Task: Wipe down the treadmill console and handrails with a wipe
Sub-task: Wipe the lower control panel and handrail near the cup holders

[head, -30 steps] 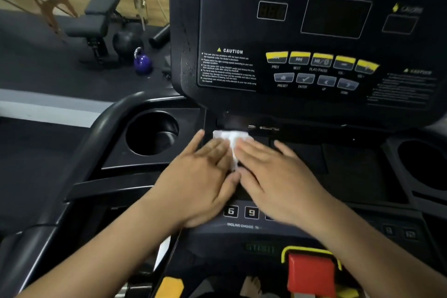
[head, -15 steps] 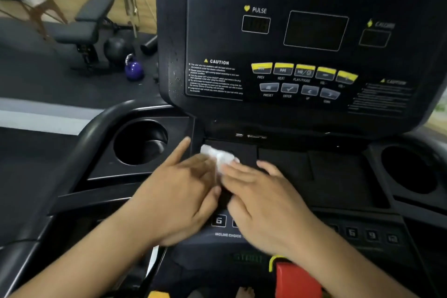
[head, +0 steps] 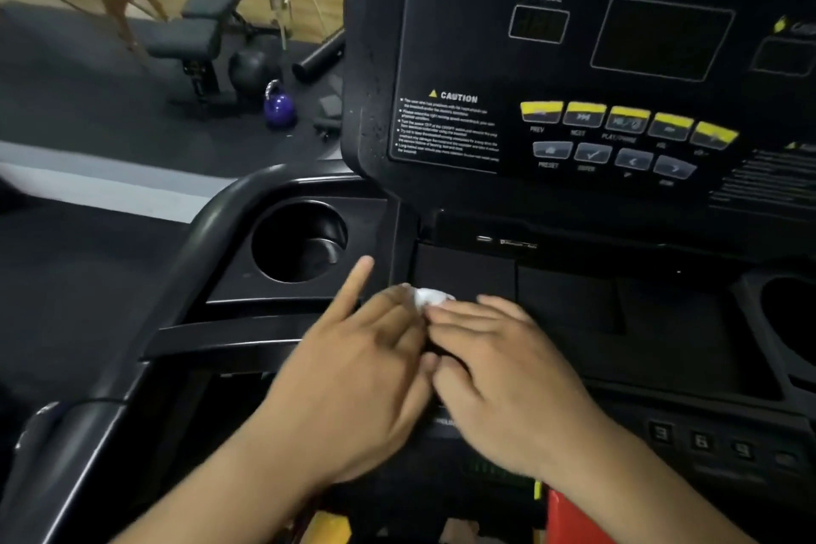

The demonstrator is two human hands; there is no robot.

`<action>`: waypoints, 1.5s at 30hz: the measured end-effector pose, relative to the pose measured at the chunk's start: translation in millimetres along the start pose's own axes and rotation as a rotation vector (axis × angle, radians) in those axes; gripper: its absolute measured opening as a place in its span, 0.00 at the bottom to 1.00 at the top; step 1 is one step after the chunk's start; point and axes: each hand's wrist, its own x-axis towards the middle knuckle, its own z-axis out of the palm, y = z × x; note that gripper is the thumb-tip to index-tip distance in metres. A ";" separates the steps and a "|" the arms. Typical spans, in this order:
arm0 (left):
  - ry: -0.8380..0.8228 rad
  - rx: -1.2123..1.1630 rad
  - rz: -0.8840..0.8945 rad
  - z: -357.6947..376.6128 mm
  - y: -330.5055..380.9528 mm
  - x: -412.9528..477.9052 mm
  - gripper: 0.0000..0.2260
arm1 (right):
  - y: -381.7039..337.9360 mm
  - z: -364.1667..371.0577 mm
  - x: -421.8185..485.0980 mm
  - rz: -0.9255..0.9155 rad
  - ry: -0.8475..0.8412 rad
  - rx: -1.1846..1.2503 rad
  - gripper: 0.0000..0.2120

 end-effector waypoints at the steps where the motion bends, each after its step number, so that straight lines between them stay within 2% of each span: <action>1: -0.002 -0.004 0.015 -0.6 -4.2 -1.2 0.22 | -3.8 1.7 3.5 -0.004 -0.001 -0.003 0.25; 7: 0.003 -0.019 0.111 15.6 12.4 10.4 0.21 | 21.6 -3.0 -34.3 0.125 0.027 -0.084 0.23; 10: -0.067 0.060 0.097 17.6 26.8 34.0 0.27 | 32.3 -7.7 -27.4 0.163 -0.025 -0.107 0.30; 13: -0.032 0.121 0.025 11.7 29.9 63.1 0.31 | 44.3 -15.1 -1.5 0.200 -0.007 -0.131 0.27; 16: -0.062 0.077 0.063 7.4 28.2 54.5 0.31 | 44.5 -12.4 -6.9 0.146 0.012 -0.177 0.27; 19: -0.040 0.022 0.094 10.9 28.9 22.9 0.28 | 32.9 -0.8 -31.6 0.125 -0.019 -0.078 0.31; 21: -0.088 0.096 0.073 8.2 26.0 24.8 0.29 | 34.0 0.2 -23.4 0.103 -0.049 -0.085 0.32; 24: -0.132 0.270 -0.030 -3.5 23.7 50.2 0.33 | 35.6 -7.5 13.5 0.103 -0.041 -0.146 0.27; 27: -0.180 0.226 -0.020 -6.1 18.4 41.1 0.33 | 27.4 -4.3 12.5 0.058 -0.036 -0.144 0.28; 31: -0.084 0.175 0.014 4.9 13.1 11.2 0.31 | 10.1 8.7 -7.7 0.008 -0.073 -0.107 0.32; 35: -0.125 0.246 -0.072 -10.7 -2.6 44.9 0.32 | 16.0 -7.9 39.3 0.059 -0.055 -0.147 0.25; 38: -0.127 0.188 0.023 -7.3 -1.3 35.0 0.32 | 10.0 -6.9 20.7 0.003 -0.043 -0.151 0.24; 41: -0.028 0.108 0.103 8.9 8.2 7.4 0.30 | 1.5 -2.2 -11.0 -0.011 -0.061 -0.106 0.27; 45: -0.108 0.211 -0.010 -6.1 4.0 34.3 0.36 | 9.6 -14.0 19.9 0.055 -0.082 -0.181 0.25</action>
